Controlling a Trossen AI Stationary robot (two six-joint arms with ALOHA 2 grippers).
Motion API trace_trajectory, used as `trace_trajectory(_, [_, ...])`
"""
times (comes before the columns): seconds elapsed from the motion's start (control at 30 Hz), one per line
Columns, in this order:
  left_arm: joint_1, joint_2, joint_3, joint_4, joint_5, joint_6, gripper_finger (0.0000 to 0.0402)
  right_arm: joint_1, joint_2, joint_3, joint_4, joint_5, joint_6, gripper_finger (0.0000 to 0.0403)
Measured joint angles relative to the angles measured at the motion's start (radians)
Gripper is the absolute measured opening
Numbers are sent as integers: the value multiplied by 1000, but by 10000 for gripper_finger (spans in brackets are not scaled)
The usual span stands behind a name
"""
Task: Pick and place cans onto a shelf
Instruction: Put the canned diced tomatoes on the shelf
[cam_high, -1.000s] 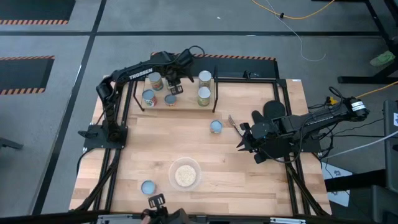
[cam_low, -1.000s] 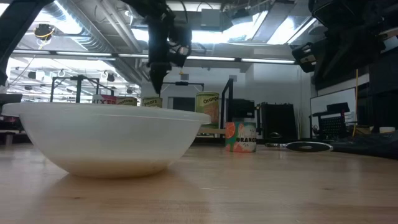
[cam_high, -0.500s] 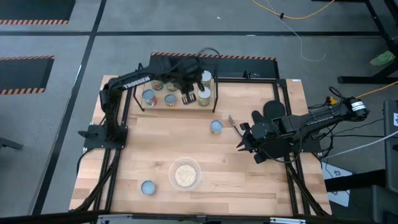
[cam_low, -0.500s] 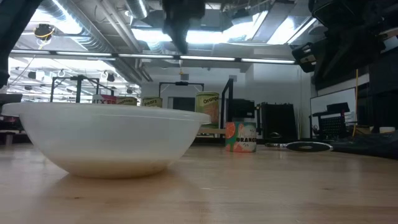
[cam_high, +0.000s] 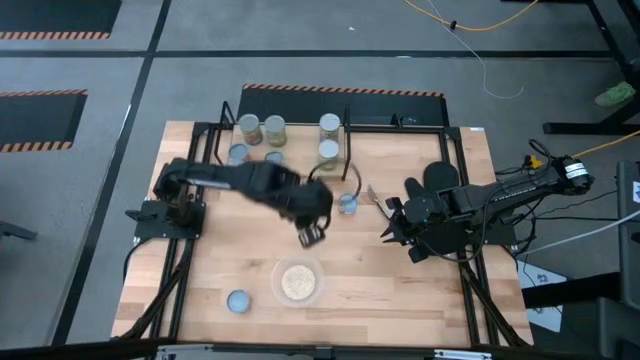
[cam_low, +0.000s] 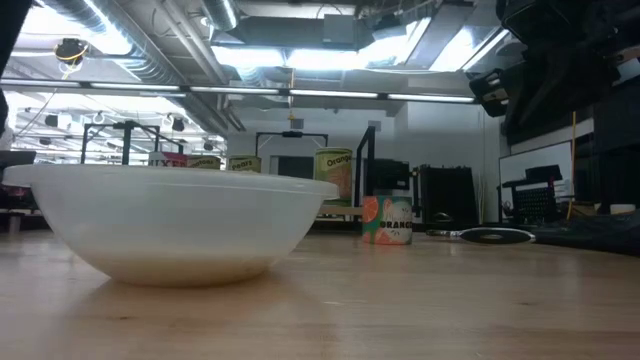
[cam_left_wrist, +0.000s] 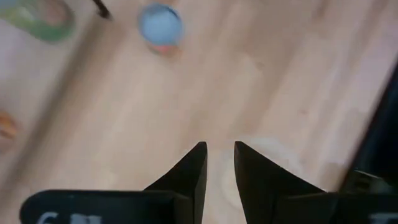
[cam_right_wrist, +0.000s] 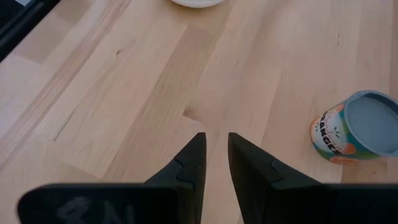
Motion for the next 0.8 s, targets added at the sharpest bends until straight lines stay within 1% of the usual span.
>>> trace_trajectory(0.1, [-90,0,0,0,-6,-156,73,0,0,0,-2,0,0,72])
trace_trajectory(0.2, [-173,0,-3,4,-40,-313,71,0,0,0,-2,0,0,72])
trace_trajectory(0.3, [-243,1,-30,11,-82,-470,70,0,0,0,-2,0,0,72])
trace_trajectory(0.43, [-328,1,-69,12,-106,-643,70,0,0,0,-2,0,0,72])
trace_trajectory(0.67, [-451,1,-196,14,-76,-958,70,0,0,0,-2,0,-3,72])
trace_trajectory(0.8, [-507,1,-284,51,-9,-1119,70,0,0,0,-2,0,-4,72])
